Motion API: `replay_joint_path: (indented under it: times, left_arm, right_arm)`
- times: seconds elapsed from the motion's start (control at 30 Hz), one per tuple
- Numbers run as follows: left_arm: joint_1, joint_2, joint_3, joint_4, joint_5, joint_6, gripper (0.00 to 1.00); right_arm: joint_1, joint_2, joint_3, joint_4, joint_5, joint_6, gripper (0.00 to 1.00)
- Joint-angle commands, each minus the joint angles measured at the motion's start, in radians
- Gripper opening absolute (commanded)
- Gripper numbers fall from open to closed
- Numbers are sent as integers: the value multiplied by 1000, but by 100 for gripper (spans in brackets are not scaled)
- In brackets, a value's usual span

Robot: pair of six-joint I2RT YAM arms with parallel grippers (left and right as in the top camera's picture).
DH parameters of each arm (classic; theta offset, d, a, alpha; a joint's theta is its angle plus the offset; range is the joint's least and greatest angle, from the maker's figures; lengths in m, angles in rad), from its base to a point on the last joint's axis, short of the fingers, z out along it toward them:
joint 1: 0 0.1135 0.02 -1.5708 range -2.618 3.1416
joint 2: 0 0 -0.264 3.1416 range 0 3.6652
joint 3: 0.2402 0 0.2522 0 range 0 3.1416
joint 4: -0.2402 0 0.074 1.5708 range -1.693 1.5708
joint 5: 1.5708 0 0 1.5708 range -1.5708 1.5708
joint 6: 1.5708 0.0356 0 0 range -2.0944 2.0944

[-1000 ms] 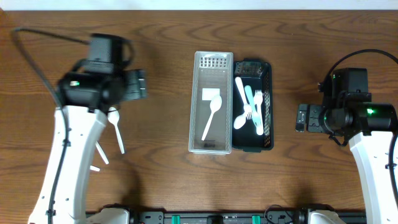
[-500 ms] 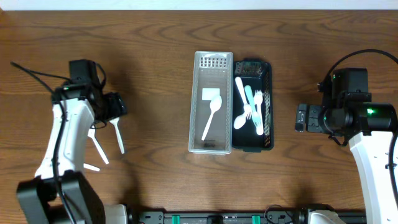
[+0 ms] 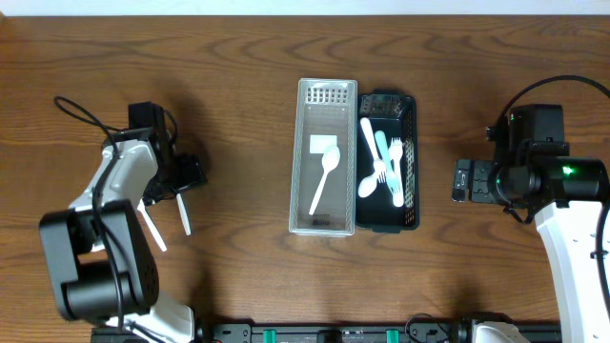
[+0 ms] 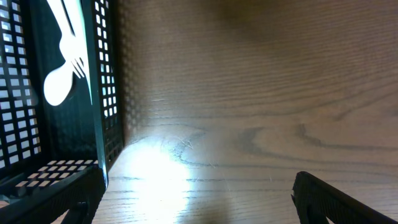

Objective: Pack container
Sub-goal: 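Move left gripper back to the spoons and grasp another spoon, then carry the spoon with left gripper into the clear basket, release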

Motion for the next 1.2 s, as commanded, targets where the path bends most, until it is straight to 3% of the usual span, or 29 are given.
replay_joint_path:
  times: [0.0, 0.2, 0.3, 0.4, 0.63, 0.73, 0.87, 1.17]
  left_arm:
    - [-3, 48, -5, 9, 4, 3, 85]
    - [-3, 79, -5, 23, 5, 18, 84]
    - [-3, 87, -5, 24, 8, 25, 68]
    - [-3, 90, -5, 23, 8, 25, 40]
    - [-3, 90, -5, 19, 8, 25, 27]
    - [-3, 90, -5, 19, 8, 25, 13]
    - [-3, 89, -5, 19, 8, 25, 6]
    - [-53, 10, 63, -67, 9, 26, 6]
  right_arm:
    - [-8, -4, 0, 0, -7, 16, 99]
    - [-8, -4, 0, 0, -7, 16, 99]
    - [-8, -4, 0, 0, -7, 16, 99]
    - [-8, -4, 0, 0, -7, 16, 99]
    - [-8, -4, 0, 0, -7, 16, 99]
    - [-8, -4, 0, 0, -6, 16, 99]
    - [-8, -4, 0, 0, -6, 16, 99]
    - [-8, -4, 0, 1, -6, 16, 99]
